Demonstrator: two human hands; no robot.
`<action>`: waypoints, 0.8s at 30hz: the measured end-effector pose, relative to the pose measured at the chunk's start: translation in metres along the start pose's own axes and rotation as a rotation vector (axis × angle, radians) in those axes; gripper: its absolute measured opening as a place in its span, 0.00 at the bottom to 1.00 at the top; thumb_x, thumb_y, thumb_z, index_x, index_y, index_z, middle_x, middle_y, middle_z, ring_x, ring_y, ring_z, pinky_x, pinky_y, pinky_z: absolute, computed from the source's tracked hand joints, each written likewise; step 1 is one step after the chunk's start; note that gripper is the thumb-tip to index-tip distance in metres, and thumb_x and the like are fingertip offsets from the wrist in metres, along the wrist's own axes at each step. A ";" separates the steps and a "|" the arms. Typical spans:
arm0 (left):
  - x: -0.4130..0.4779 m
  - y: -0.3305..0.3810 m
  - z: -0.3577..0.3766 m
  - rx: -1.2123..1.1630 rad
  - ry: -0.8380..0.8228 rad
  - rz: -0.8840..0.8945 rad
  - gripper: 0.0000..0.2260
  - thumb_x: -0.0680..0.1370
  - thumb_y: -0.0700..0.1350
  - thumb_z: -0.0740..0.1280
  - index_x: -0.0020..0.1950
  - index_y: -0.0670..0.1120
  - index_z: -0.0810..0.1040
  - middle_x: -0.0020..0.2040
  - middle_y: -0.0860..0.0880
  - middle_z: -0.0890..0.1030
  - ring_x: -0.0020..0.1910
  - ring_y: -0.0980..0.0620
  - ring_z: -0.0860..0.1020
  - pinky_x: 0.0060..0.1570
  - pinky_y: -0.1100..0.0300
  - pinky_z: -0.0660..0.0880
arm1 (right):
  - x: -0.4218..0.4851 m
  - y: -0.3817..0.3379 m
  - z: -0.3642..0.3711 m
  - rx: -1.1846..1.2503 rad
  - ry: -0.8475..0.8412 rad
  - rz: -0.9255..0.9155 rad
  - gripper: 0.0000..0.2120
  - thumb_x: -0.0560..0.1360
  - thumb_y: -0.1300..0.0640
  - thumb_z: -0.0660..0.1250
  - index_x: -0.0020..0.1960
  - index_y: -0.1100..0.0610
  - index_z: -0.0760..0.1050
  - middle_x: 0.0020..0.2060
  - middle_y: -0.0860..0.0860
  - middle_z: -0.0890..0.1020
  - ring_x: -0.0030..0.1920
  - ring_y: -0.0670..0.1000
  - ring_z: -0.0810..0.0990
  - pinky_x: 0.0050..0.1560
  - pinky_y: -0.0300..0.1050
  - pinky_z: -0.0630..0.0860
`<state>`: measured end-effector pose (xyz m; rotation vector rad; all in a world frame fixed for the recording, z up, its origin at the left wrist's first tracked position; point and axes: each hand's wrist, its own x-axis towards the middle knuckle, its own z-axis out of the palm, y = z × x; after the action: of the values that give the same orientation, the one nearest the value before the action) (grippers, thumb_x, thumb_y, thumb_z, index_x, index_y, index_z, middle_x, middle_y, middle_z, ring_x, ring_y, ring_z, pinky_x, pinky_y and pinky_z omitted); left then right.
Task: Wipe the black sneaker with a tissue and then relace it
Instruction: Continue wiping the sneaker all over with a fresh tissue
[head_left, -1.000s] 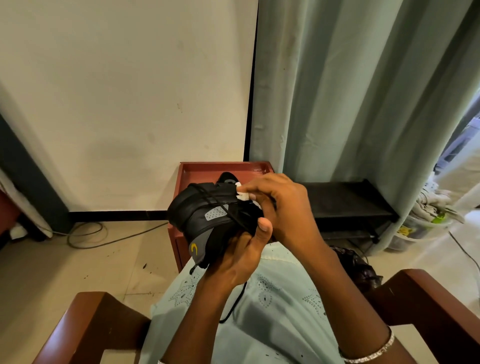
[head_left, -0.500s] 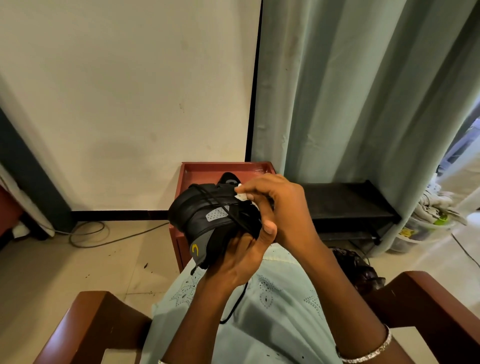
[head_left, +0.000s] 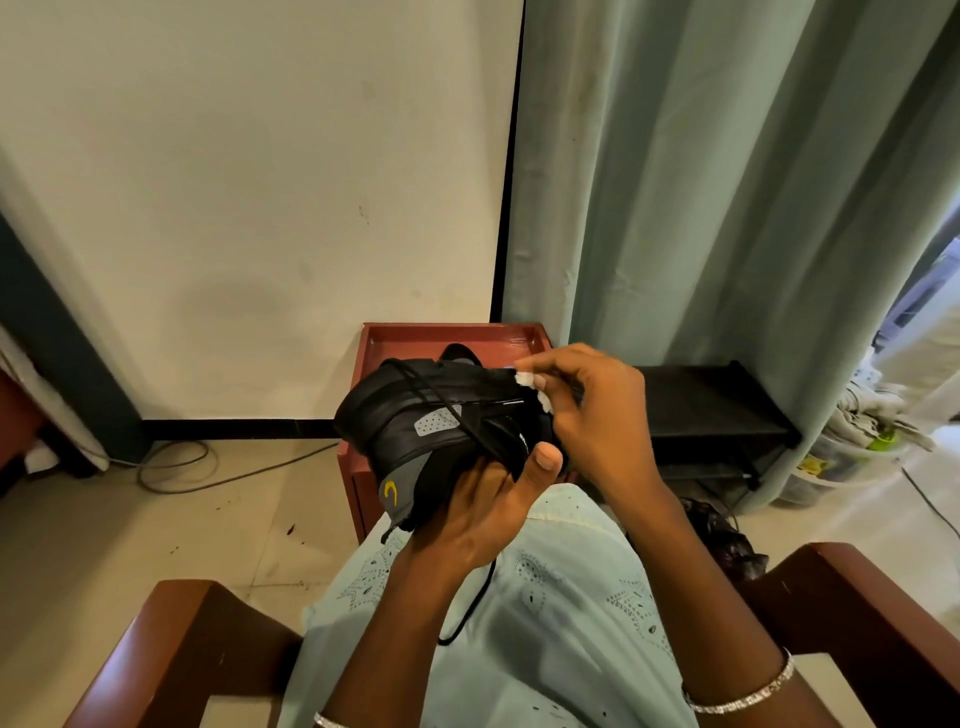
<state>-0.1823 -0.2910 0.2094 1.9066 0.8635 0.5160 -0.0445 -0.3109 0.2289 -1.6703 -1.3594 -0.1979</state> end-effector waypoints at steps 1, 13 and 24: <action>0.000 0.000 0.000 0.016 -0.017 -0.003 0.65 0.46 0.87 0.35 0.70 0.54 0.73 0.67 0.52 0.75 0.70 0.53 0.68 0.67 0.65 0.58 | 0.001 -0.007 0.002 0.017 -0.028 -0.037 0.13 0.74 0.68 0.69 0.49 0.52 0.85 0.44 0.41 0.83 0.47 0.43 0.81 0.52 0.45 0.79; -0.006 0.008 -0.010 0.083 0.013 -0.014 0.67 0.44 0.85 0.31 0.61 0.46 0.78 0.49 0.53 0.76 0.41 0.67 0.68 0.45 0.74 0.57 | 0.002 0.025 -0.006 -0.157 0.031 0.023 0.12 0.74 0.68 0.70 0.49 0.53 0.85 0.44 0.49 0.86 0.45 0.52 0.82 0.49 0.54 0.81; -0.002 -0.001 -0.003 0.049 -0.022 0.055 0.65 0.47 0.87 0.35 0.70 0.51 0.73 0.67 0.51 0.76 0.69 0.53 0.70 0.59 0.70 0.59 | 0.004 -0.028 0.012 0.091 -0.074 -0.093 0.11 0.75 0.67 0.70 0.50 0.54 0.86 0.45 0.46 0.86 0.47 0.44 0.83 0.51 0.43 0.80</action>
<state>-0.1858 -0.2908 0.2102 1.9818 0.8176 0.5107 -0.0709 -0.3010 0.2408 -1.5529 -1.4814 -0.1271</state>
